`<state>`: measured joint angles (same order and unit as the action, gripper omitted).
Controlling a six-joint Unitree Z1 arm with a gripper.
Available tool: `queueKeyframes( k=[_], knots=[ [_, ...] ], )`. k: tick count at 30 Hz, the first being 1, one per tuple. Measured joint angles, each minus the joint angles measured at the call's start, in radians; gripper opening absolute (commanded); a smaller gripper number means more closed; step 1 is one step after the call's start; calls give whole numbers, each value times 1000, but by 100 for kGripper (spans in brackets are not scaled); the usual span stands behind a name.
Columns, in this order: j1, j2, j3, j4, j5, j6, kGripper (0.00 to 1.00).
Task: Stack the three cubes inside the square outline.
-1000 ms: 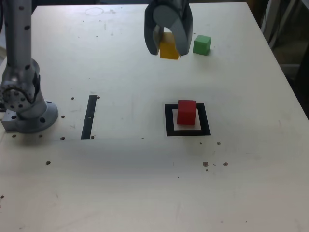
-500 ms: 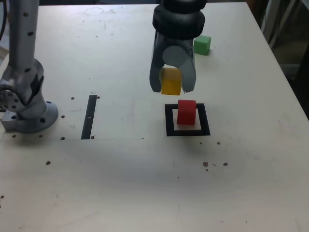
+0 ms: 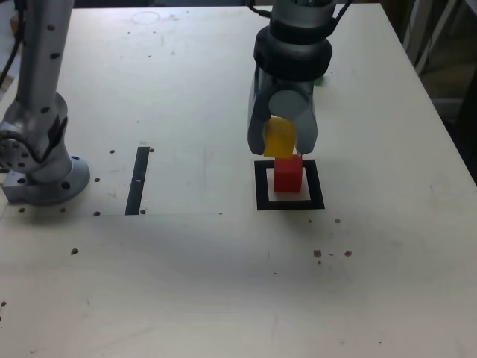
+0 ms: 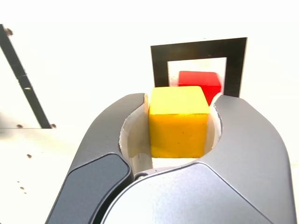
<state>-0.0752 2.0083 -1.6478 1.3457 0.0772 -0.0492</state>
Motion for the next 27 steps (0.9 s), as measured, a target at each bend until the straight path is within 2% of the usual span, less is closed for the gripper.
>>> queueKeyframes(
  k=[8, 14, 19, 24, 27],
  knots=[
    [0, 0, 8, -28, -8, 1, 12],
    [0, 0, 62, -109, -38, 7, 13],
    [0, 0, 85, -129, -45, 10, 16],
    [0, 0, 91, -129, -37, 11, 25],
    [0, 0, 91, -126, -29, 11, 41]
  ],
)
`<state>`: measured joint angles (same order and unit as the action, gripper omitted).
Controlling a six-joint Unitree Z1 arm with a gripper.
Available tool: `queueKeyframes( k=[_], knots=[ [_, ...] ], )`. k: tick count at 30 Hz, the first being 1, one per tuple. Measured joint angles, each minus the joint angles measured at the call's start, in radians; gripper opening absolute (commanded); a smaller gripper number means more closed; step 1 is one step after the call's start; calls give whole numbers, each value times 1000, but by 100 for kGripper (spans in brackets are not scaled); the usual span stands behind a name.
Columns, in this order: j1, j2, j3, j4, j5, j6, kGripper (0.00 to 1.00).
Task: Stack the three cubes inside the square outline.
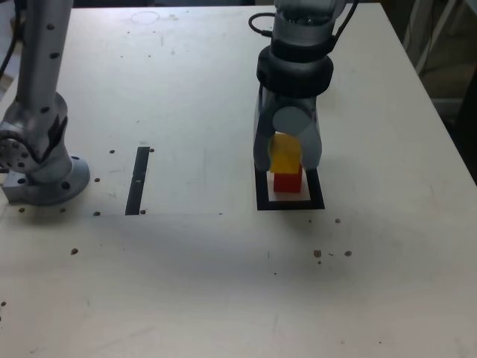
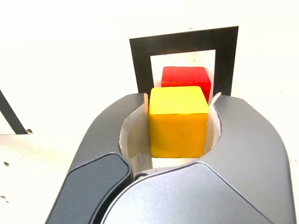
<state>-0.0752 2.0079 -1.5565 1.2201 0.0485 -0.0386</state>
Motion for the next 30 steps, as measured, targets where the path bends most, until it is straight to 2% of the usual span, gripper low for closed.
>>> queueKeyframes(
  k=[5, 7, 9, 13, 24, 30],
  knots=[
    [0, 0, -1, 1, 5, 8, 79],
    [0, 0, -6, -6, 7, 16, 91],
    [0, -1, -10, -11, 10, 21, 96],
    [0, -6, -10, -13, 14, 23, 99],
    [0, -49, 7, 6, 18, 26, 99],
    [31, -140, 3, 47, 85, 68, 99]
  ],
)
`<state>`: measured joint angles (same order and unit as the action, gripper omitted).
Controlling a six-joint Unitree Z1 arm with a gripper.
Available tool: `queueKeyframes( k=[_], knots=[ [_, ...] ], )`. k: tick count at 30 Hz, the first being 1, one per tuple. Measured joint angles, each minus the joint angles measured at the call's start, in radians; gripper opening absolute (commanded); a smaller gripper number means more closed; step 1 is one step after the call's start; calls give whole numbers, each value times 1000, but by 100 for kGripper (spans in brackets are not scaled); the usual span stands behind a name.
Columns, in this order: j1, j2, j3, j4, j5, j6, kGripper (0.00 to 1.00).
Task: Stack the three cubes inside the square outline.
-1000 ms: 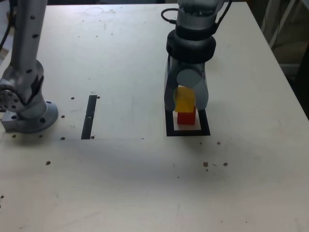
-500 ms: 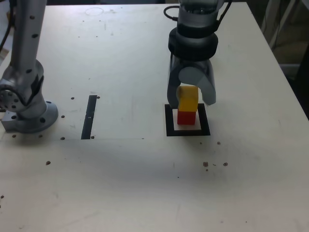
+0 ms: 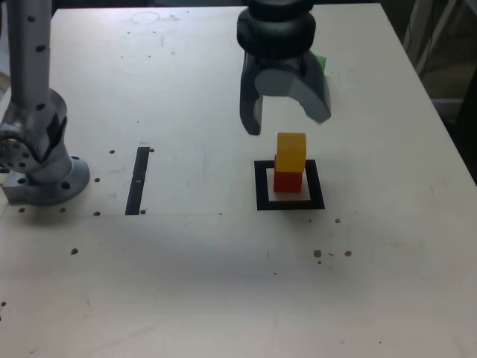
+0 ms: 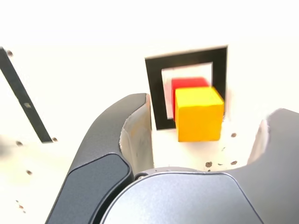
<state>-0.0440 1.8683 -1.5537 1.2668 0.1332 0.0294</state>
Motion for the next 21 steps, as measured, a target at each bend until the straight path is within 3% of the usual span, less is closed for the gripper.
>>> queueKeyframes(
  k=[6, 14, 21],
  knots=[
    [98, -24, -24, 2, 53, 153, 99],
    [258, -16, -83, 15, 85, 364, 99],
    [351, 111, -295, 122, 94, 536, 99]
  ],
)
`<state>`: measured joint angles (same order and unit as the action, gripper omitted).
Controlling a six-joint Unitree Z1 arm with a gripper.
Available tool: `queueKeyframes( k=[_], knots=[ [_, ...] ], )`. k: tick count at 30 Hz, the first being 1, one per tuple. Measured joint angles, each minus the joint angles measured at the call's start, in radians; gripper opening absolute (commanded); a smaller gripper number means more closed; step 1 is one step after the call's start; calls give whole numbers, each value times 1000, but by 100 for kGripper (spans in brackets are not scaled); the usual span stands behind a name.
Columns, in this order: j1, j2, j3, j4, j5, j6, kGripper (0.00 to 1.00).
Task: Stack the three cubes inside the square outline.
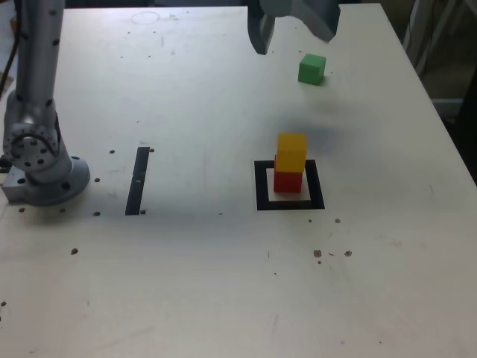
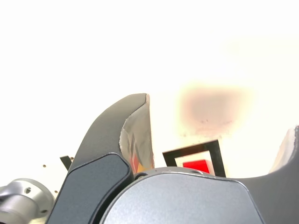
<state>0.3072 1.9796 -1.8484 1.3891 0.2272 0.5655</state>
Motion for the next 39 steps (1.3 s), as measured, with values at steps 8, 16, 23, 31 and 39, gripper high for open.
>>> queueKeyframes(
  k=[8, 16, 23, 31, 39],
  knots=[
    [53, 158, -198, 119, 35, 96, 97],
    [124, 257, -335, 142, 34, 185, 99],
    [190, 349, -427, 142, 12, 250, 98],
    [211, 432, -492, 140, 16, 274, 94],
    [218, 489, -516, 131, 17, 287, 88]
  ],
)
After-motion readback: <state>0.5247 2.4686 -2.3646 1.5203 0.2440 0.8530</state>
